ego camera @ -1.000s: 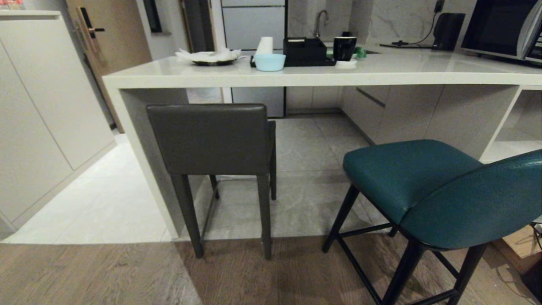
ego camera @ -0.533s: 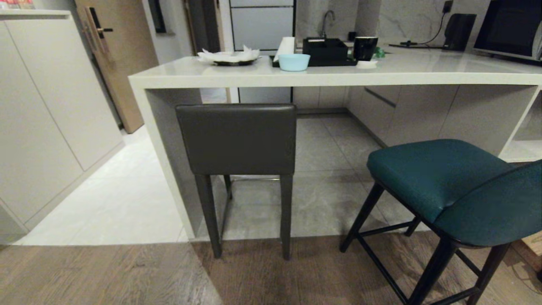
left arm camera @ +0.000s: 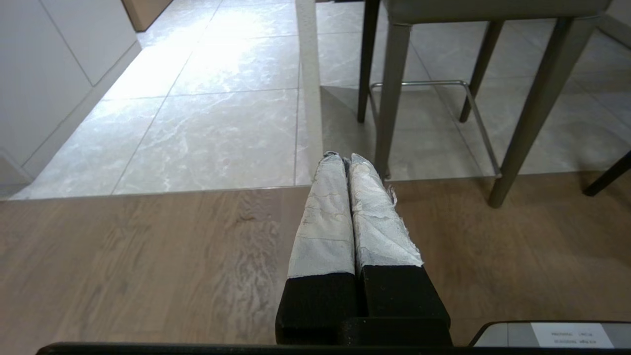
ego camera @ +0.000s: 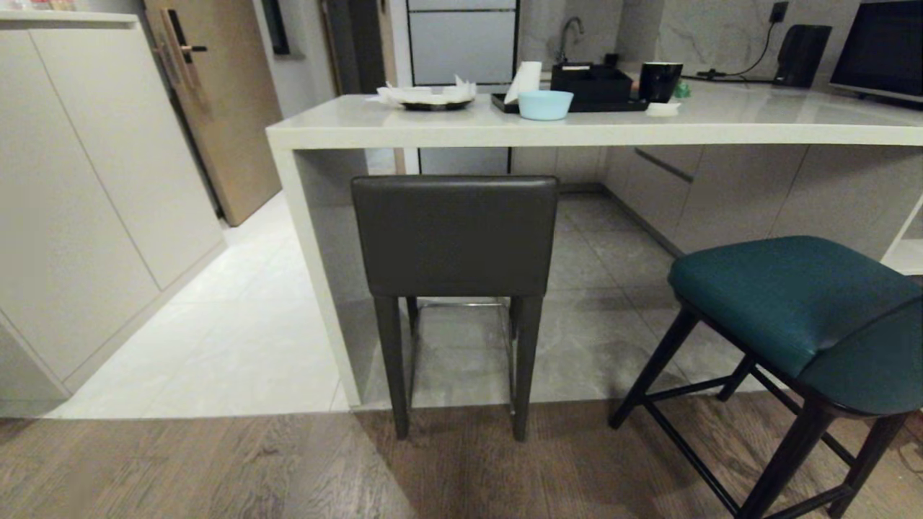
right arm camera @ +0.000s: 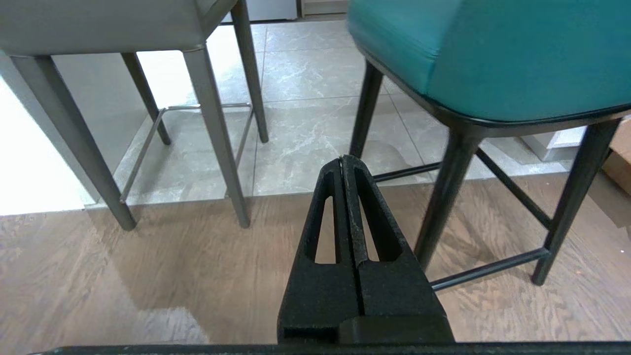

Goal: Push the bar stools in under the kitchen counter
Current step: Pull the gray chair out from under the dining table

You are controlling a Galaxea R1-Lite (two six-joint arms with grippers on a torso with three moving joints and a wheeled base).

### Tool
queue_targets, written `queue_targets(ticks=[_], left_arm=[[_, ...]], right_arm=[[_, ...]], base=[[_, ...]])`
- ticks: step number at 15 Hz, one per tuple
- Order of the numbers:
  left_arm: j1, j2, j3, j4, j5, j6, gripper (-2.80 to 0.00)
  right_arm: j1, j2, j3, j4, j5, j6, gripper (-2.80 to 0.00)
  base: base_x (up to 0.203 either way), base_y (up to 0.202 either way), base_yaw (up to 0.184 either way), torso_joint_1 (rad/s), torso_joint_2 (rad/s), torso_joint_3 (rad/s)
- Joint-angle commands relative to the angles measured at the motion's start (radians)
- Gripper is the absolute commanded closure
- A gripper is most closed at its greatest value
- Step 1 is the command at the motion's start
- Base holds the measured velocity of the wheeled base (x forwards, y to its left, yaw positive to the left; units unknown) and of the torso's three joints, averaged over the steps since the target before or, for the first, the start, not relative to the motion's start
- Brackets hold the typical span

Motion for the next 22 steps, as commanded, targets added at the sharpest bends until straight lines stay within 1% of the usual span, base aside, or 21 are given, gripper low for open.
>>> queue_targets(ticks=[1,7,22], left_arm=[[0.001,0.0,0.0,0.001,0.0,0.001,0.0],[0.001,0.001,0.0,0.001,0.0,0.001,0.0],[0.001,0.0,0.0,0.001,0.0,-0.001,0.0]], right_arm=[[0.001,-0.002,0.0,0.0,0.0,0.0,0.0],[0.001,0.0,0.0,0.0,0.0,0.0,0.0],[0.001,0.0,0.0,0.0,0.0,0.0,0.0]], base=[[0.0,0.0,0.0,0.0,0.0,0.0],[0.015,0.0,-0.001,-0.001,0.0,0.001],[0.193,0.0,0.002,0.003,0.0,0.001]])
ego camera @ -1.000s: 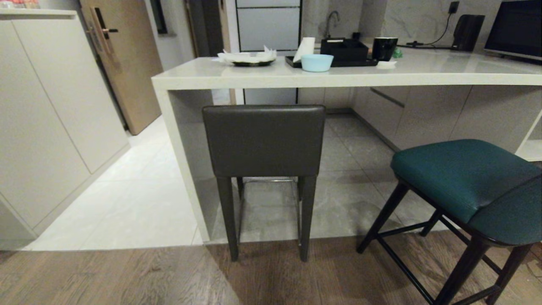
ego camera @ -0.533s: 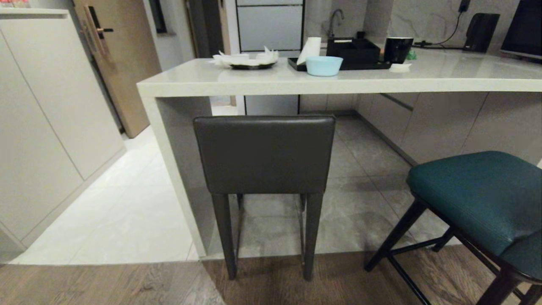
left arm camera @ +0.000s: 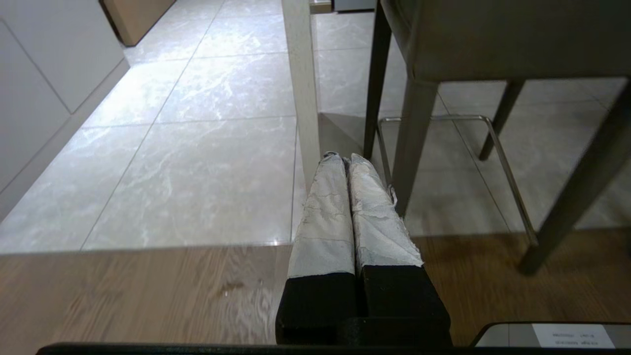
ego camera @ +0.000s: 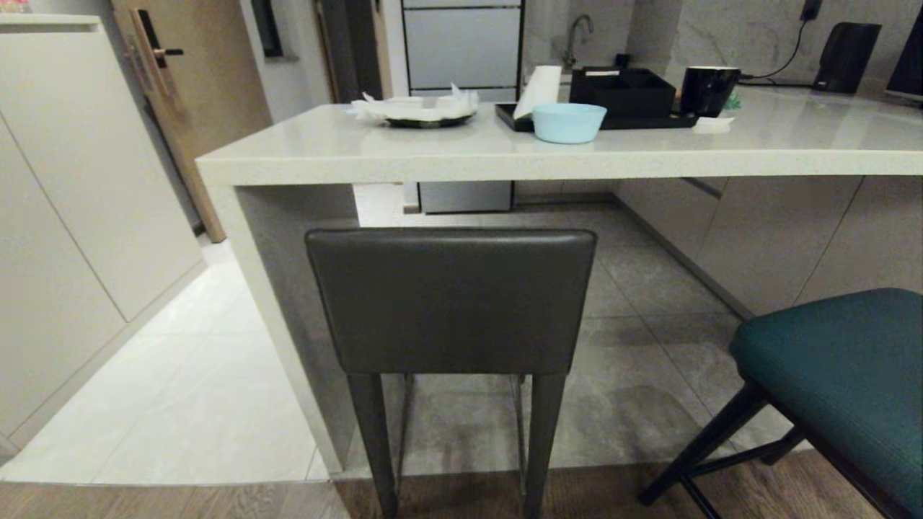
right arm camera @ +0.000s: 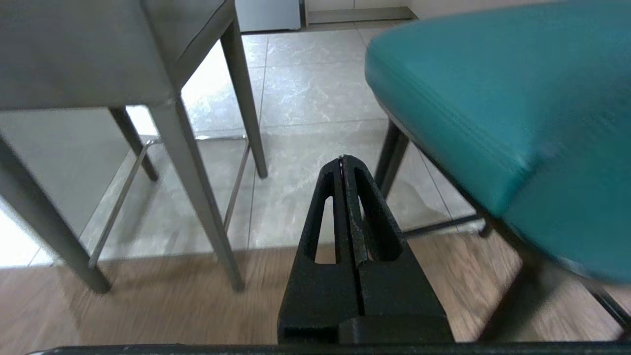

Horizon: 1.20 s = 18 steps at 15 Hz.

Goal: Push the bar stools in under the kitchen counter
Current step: Pull the gray chair out from under the dining table

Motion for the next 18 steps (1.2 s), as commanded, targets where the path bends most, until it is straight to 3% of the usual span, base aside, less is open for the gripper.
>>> queue_targets(ticks=[1,9,12,14,18], left_arm=[[-0.001,0.0,0.0,0.0,0.0,0.001,0.0],[-0.001,0.0,0.0,-0.001,0.001,-0.001,0.0],[-0.002,0.0,0.0,-0.003,0.008,-0.008,0.0],[-0.001,0.0,0.0,-0.004,0.023,-0.053,0.0],[-0.002,-0.002,-0.003,-0.002,0.023,-0.054,0.0]], right_arm=[[0.0,0.0,0.0,0.0,0.0,0.0,0.0],[0.0,-0.002,0.0,0.0,0.0,0.003,0.0],[0.0,0.0,0.0,0.0,-0.001,0.003,0.0],[0.0,0.0,0.0,0.0,0.0,0.001,0.0],[0.0,-0.002,-0.004,0.005,-0.003,-0.039,0.0]], base=[[0.192,0.0,0.0,0.003,0.01,0.002],[0.179,0.0,0.002,0.003,0.0,0.003],[0.0,0.0,0.0,0.0,0.0,0.0],[0.0,0.0,0.0,0.0,0.0,0.0],[0.0,0.0,0.0,0.0,0.0,0.0]])
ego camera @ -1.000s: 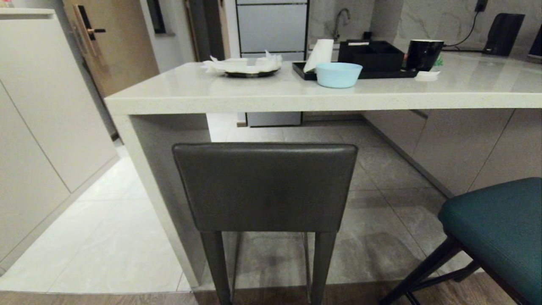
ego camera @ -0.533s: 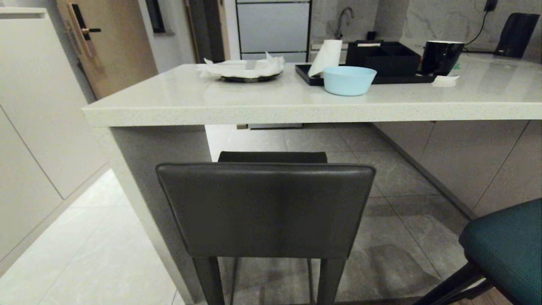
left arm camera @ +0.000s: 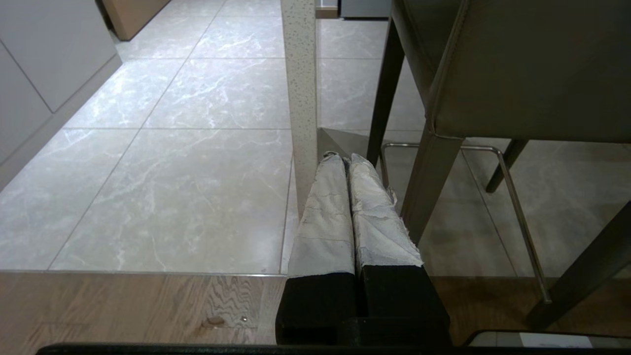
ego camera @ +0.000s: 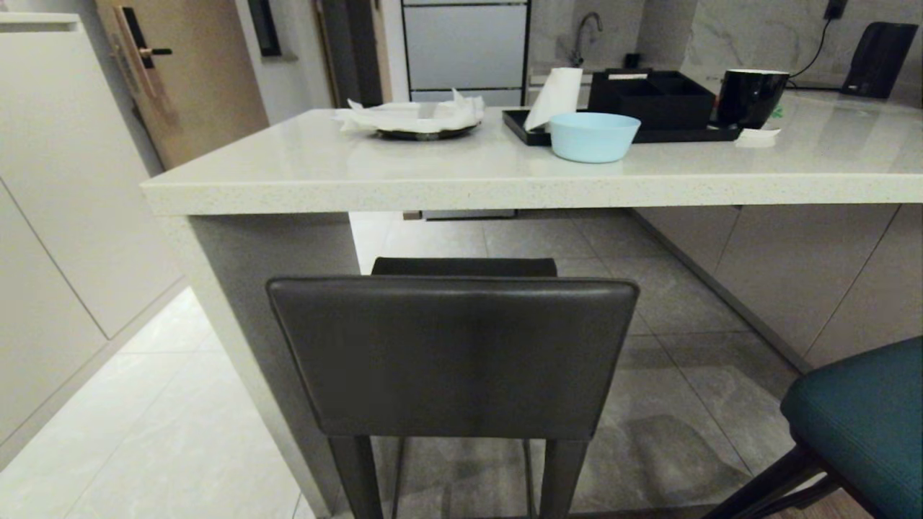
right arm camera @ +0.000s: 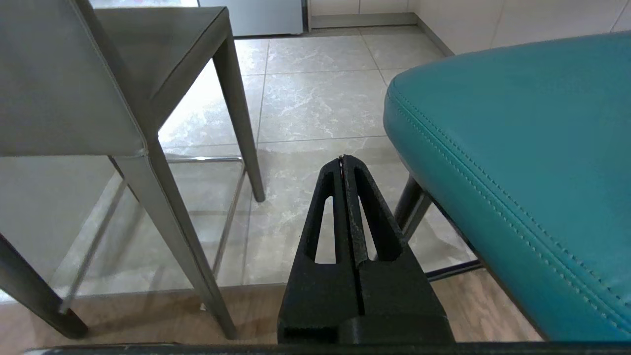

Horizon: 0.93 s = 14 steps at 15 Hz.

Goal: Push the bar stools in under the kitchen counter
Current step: Pull the gray chair out from under the dining table

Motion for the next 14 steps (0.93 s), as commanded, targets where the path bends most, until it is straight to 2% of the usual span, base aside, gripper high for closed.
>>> queue_targets(ticks=[1,3,5,7,8,9,10,11,12,13,14], left_arm=[[0.0,-0.001,-0.02,-0.004,-0.005,-0.001,0.0],[-0.001,0.061,-0.16,0.007,-0.042,-0.032,0.0],[-0.008,0.253,-0.334,0.013,-0.074,-0.102,0.0],[-0.035,0.511,-0.462,0.007,-0.11,-0.154,0.0],[-0.062,0.625,-0.505,-0.014,-0.153,-0.188,0.0],[-0.092,0.712,-0.527,-0.053,-0.256,-0.247,0.0],[-0.107,0.766,-0.531,-0.105,-0.422,-0.3,0.0],[-0.108,0.825,-0.525,-0.169,-0.585,-0.34,0.0],[-0.1,0.884,-0.519,-0.222,-0.666,-0.362,-2.8],[-0.085,0.936,-0.513,-0.263,-0.703,-0.371,-2.8],[-0.048,0.968,-0.507,-0.286,-0.731,-0.371,-2.8]], right_arm=[[0.0,0.005,-0.026,0.014,-0.002,-0.02,0.0],[0.001,0.104,-0.156,0.041,0.004,0.019,0.0],[0.003,0.315,-0.287,0.054,0.031,0.075,0.0],[0.007,0.504,-0.374,0.061,0.127,0.086,0.0],[0.009,0.587,-0.404,0.063,0.23,0.089,0.0],[0.01,0.651,-0.426,0.06,0.393,0.096,0.0],[0.011,0.711,-0.441,0.046,0.5,0.108,0.0],[0.012,0.776,-0.45,0.02,0.569,0.12,0.0],[0.012,0.84,-0.456,-0.009,0.61,0.128,0.0],[0.012,0.9,-0.458,-0.039,0.638,0.134,-2.8],[0.013,0.947,-0.458,-0.076,0.658,0.137,-2.8]], base=[[0.0,0.0,0.0,0.0,0.0,0.0],[0.0,0.0,0.0,0.0,0.0,0.0],[0.0,0.0,0.0,0.0,0.0,0.0],[0.0,0.0,0.0,0.0,0.0,0.0],[0.0,0.0,0.0,0.0,0.0,0.0],[0.0,0.0,0.0,0.0,0.0,0.0],[0.0,0.0,0.0,0.0,0.0,0.0],[0.0,0.0,0.0,0.0,0.0,0.0],[0.0,0.0,0.0,0.0,0.0,0.0],[0.0,0.0,0.0,0.0,0.0,0.0],[0.0,0.0,0.0,0.0,0.0,0.0]])
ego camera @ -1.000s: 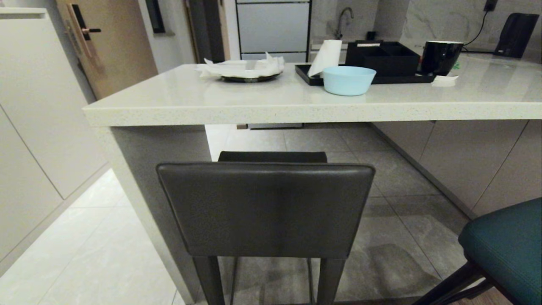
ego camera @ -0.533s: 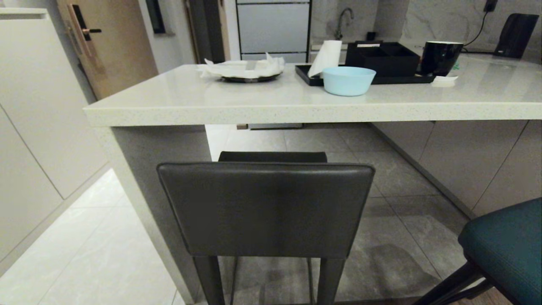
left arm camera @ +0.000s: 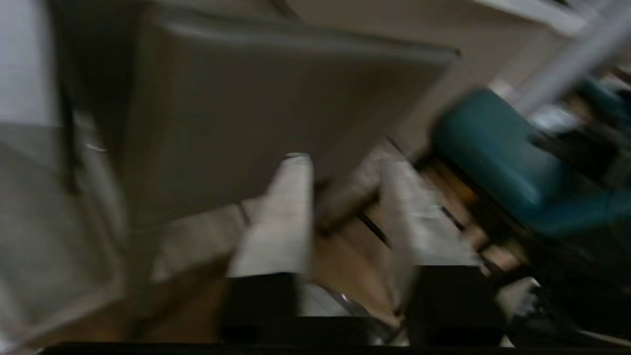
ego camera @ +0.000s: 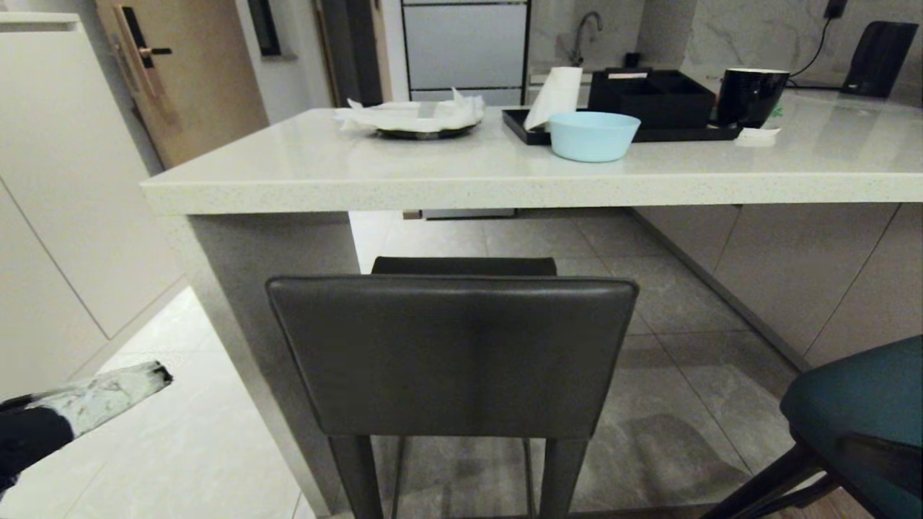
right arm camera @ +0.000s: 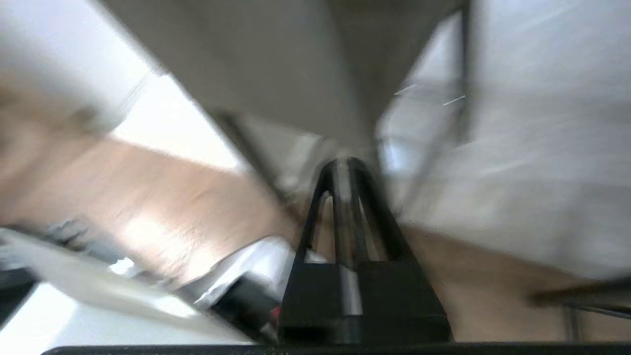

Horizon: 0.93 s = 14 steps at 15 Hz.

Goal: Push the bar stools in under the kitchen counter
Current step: Pull the gray chair out from under the dining table

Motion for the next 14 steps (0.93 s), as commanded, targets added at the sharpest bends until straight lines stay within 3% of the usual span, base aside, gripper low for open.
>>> queue_targets(ticks=[1,3,4,6,9,11,14], left_arm=[[0.072,0.14,0.031,-0.046,-0.098,0.015,-2.8],[0.166,0.208,0.162,-0.2,-0.232,0.153,-2.8],[0.211,0.287,0.212,-0.305,-0.303,0.226,-2.8],[0.284,0.464,0.269,-0.52,-0.418,0.307,-2.8],[0.334,0.687,0.303,-0.838,-0.572,0.361,-2.8],[0.342,0.815,0.308,-1.021,-0.629,0.388,-2.8],[0.345,0.999,0.308,-1.254,-0.7,0.401,-2.8]], right_arm=[[0.003,0.171,-0.001,-0.066,0.055,0.006,-2.8],[0.004,0.196,0.059,-0.143,0.135,0.005,-2.8],[0.004,0.228,0.115,-0.242,0.162,0.001,-2.8],[0.004,0.324,0.205,-0.504,0.204,-0.013,-2.8],[0.004,0.519,0.255,-0.795,0.332,-0.018,-2.8],[0.021,0.63,0.239,-0.908,0.452,-0.023,-2.8],[0.057,0.783,0.189,-1.008,0.492,-0.086,-2.8]], base=[[0.0,0.0,0.0,0.0,0.0,0.0],[0.0,0.0,0.0,0.0,0.0,0.0],[0.0,0.0,0.0,0.0,0.0,0.0],[0.0,0.0,0.0,0.0,0.0,0.0],[0.0,0.0,0.0,0.0,0.0,0.0],[0.0,0.0,0.0,0.0,0.0,0.0],[0.0,0.0,0.0,0.0,0.0,0.0]])
